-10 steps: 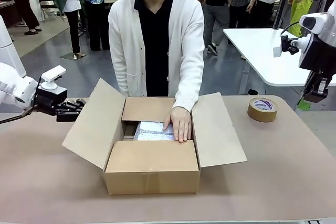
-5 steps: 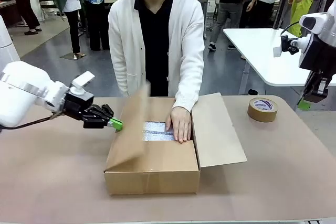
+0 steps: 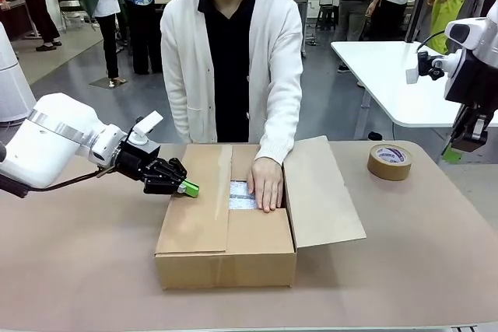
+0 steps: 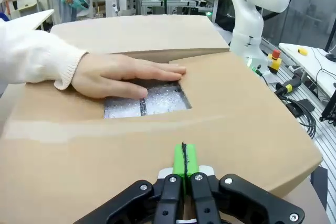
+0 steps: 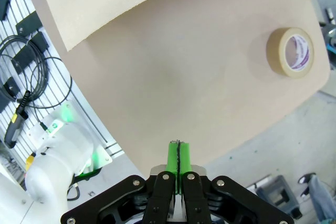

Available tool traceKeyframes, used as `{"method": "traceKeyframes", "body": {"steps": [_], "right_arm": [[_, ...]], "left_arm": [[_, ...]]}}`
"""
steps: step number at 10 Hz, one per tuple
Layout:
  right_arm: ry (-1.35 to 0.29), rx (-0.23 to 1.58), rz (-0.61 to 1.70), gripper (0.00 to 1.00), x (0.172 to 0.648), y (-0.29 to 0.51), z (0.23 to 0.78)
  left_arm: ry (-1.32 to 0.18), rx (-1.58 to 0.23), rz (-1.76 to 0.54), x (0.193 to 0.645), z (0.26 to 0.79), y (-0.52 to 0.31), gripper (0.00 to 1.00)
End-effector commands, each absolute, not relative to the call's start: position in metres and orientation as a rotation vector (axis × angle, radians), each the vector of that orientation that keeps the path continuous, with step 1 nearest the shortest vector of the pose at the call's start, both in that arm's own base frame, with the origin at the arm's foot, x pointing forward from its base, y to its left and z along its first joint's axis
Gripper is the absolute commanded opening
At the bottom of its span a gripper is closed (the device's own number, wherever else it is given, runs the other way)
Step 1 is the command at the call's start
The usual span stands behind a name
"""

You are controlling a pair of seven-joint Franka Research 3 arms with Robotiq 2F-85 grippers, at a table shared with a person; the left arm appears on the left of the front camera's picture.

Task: Wrap the clocks to prevent damage.
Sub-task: Push the right (or left) flap of the Package Box to close it, then push the left (or right) flap of the Package Box to close it.

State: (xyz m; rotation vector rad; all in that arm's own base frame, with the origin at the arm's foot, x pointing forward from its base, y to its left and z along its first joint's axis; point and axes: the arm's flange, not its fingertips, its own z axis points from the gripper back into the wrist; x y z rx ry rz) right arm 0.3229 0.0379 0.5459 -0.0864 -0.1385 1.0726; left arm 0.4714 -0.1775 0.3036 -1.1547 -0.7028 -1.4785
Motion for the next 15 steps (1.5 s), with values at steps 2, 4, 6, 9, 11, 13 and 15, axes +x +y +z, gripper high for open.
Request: {"method": "traceKeyframes", "body": {"steps": [2,4,6,9,11,13,15], "right_arm": [[-0.148,-0.081,1.077,0.01,0.324,0.039,0.545],[-0.148,-0.081,1.077,0.01,0.324,0.039,0.545],[-0.148,-0.081,1.077,0.01,0.324,0.039,0.545],[-0.148,-0.081,1.077,0.01,0.324,0.039,0.545],[-0.148,-0.081,1.077,0.01,0.324,0.039,0.545],[-0.148,-0.081,1.077,0.01,0.324,0.039,0.545],[-0.139,-0.086,1.073,0.01,0.323,0.038,0.546]], "left_arm": [[-0.703,-1.155,-1.479,0.471,0.304,-0.177,0.01],[-0.703,-1.155,-1.479,0.471,0.304,-0.177,0.01],[-0.703,-1.155,-1.479,0.471,0.304,-0.177,0.01],[-0.703,-1.155,-1.479,0.471,0.304,-0.177,0.01],[-0.703,-1.155,-1.479,0.471,0.304,-0.177,0.01],[-0.703,-1.155,-1.479,0.471,0.304,-0.177,0.01],[-0.703,-1.155,-1.479,0.471,0.304,-0.177,0.01]]}}
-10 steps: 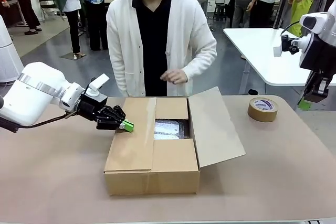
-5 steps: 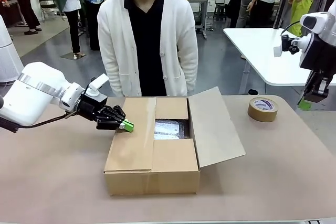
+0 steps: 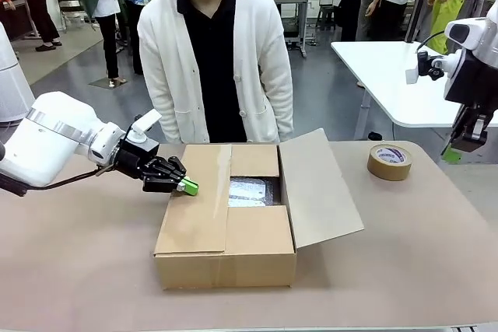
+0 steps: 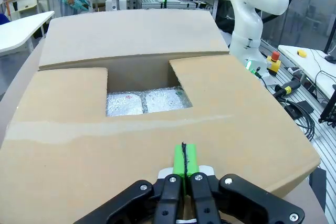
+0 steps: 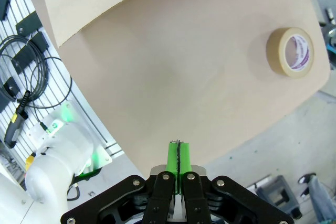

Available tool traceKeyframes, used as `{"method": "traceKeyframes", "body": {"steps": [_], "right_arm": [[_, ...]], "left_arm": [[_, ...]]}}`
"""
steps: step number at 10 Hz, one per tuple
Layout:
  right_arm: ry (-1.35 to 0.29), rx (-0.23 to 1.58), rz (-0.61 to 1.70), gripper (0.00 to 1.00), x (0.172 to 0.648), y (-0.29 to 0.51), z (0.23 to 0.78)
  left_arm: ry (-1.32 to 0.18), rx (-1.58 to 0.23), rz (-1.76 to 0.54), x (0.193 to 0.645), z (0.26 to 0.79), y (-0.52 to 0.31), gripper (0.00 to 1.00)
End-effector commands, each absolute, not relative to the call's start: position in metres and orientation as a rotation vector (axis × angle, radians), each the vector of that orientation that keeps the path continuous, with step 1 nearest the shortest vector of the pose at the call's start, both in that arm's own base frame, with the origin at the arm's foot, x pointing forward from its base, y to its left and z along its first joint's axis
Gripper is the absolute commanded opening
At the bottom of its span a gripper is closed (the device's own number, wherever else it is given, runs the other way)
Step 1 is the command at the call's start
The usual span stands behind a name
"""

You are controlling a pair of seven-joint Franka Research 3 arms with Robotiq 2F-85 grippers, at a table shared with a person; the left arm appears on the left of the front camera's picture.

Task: Wrap the clocks to prevent damage.
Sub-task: Push the left (or right) flap of the Package Box to close it.

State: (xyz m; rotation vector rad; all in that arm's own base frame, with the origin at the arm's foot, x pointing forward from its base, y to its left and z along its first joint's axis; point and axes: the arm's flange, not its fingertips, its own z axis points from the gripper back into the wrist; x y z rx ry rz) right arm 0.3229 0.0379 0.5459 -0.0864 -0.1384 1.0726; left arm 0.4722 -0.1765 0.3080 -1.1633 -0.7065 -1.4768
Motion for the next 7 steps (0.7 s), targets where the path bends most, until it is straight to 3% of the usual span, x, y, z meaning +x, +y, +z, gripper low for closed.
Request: {"method": "traceKeyframes", "body": {"steps": [1,4,5,6,7], "right_arm": [[-0.149,-0.042,1.271,0.01,0.335,0.044,0.54],[-0.181,0.056,1.867,0.01,0.366,0.05,0.521],[-0.204,0.105,1.905,0.01,0.374,0.055,0.517],[-0.229,0.114,1.852,0.01,0.383,0.062,0.516],[-0.126,0.002,1.466,0.01,0.391,0.072,0.519]], "left_arm": [[-0.703,-1.155,-1.479,0.471,0.304,-0.177,0.01],[-0.703,-1.155,-1.479,0.471,0.304,-0.177,0.01],[-0.703,-1.155,-1.479,0.471,0.304,-0.177,0.01],[-0.703,-1.155,-1.479,0.471,0.304,-0.177,0.01],[-0.703,-1.155,-1.479,0.471,0.304,-0.177,0.01]]}}
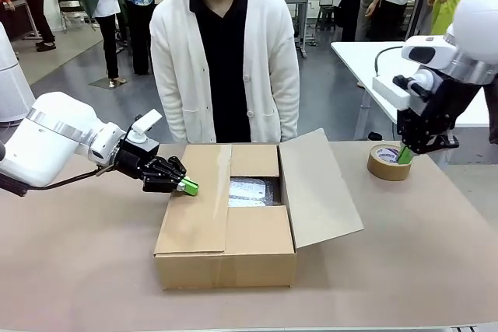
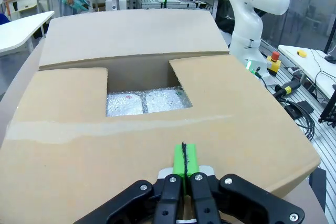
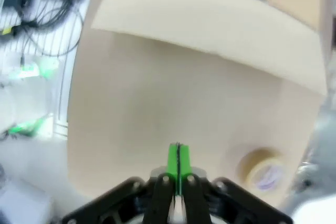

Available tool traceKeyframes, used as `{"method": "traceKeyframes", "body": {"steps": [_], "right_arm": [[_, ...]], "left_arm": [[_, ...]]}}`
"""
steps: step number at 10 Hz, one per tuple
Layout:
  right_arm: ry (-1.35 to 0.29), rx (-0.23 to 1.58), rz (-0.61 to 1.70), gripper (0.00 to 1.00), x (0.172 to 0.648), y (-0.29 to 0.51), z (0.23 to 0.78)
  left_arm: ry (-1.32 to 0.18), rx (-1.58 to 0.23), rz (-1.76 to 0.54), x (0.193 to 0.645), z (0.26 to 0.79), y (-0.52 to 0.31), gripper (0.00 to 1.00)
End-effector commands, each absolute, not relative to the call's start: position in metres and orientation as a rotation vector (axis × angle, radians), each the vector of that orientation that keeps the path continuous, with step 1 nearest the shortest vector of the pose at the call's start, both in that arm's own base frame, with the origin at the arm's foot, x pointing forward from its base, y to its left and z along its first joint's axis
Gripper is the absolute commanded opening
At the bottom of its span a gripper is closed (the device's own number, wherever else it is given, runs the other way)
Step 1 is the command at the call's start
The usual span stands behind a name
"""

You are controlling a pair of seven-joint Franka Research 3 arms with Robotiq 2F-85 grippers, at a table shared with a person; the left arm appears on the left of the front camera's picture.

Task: Wrap the clocks to prevent damage.
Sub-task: Push the left (or right) flap of the Package Box to close it.

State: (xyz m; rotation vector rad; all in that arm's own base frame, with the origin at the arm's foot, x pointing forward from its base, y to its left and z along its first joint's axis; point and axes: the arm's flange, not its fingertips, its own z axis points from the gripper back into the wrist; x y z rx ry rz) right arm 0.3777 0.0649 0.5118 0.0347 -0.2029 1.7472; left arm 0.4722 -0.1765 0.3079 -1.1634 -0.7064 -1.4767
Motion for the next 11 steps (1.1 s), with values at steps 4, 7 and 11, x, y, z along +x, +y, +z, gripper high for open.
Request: {"method": "traceKeyframes", "body": {"steps": [4,7,11], "right_arm": [[-0.19,0.016,1.767,0.01,0.379,0.067,0.513],[-0.5,0.304,1.813,0.01,0.4,0.039,0.441],[-0.872,0.598,1.622,0.01,0.412,0.017,0.394]], "left_arm": [[-0.703,-1.155,-1.479,0.471,0.304,-0.177,0.01],[-0.703,-1.155,-1.479,0.471,0.304,-0.177,0.01],[-0.703,-1.155,-1.479,0.471,0.304,-0.177,0.01]]}}
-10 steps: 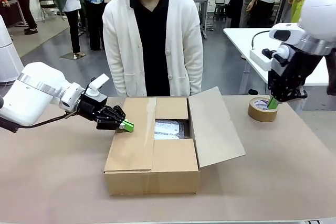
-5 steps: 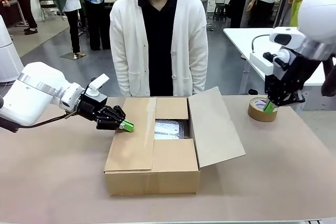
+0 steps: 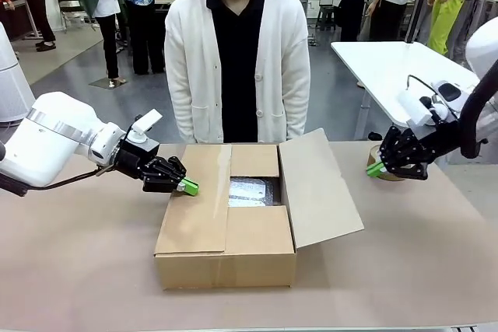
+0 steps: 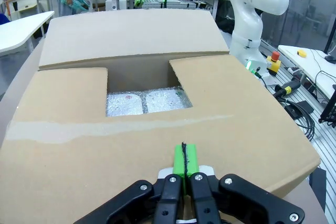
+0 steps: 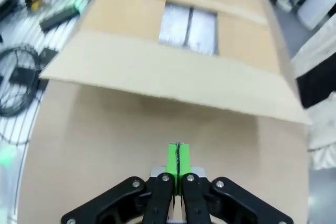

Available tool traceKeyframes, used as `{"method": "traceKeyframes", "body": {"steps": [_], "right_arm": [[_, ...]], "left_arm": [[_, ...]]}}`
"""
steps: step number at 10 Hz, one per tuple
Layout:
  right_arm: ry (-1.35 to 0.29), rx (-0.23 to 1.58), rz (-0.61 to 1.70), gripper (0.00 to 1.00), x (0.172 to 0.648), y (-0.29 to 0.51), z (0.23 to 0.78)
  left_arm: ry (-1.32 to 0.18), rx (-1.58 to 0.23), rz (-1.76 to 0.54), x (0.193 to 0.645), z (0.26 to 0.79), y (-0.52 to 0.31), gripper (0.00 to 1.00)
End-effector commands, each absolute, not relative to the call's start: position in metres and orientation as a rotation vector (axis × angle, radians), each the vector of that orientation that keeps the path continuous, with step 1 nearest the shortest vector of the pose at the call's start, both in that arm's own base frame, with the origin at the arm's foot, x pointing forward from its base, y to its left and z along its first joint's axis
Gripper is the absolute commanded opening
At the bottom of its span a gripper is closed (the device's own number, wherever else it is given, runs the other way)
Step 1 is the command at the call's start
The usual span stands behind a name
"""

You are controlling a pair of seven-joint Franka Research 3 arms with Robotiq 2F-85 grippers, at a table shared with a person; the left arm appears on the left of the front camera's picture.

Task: Wrap the clocks to prevent damage.
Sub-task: Push the left (or right) flap of the Package Box to close it.

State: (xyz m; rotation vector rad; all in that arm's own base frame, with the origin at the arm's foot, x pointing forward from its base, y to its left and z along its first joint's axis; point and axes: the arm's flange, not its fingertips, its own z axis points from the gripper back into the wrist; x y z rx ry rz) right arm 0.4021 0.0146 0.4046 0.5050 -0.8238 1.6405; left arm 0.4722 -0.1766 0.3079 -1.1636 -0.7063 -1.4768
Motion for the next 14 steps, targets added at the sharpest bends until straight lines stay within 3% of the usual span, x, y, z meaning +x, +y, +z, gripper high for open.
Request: {"method": "traceKeyframes", "body": {"steps": [1,7,14], "right_arm": [[-0.856,0.599,1.586,0.01,0.414,0.023,0.385],[-0.671,0.518,1.547,0.01,0.418,0.074,0.336],[-0.837,0.571,1.607,0.01,0.407,0.119,0.397]], "left_arm": [[-0.703,-1.155,-1.479,0.471,0.304,-0.177,0.01],[-0.703,-1.155,-1.479,0.471,0.304,-0.177,0.01],[-0.703,-1.155,-1.479,0.471,0.304,-0.177,0.01]]}}
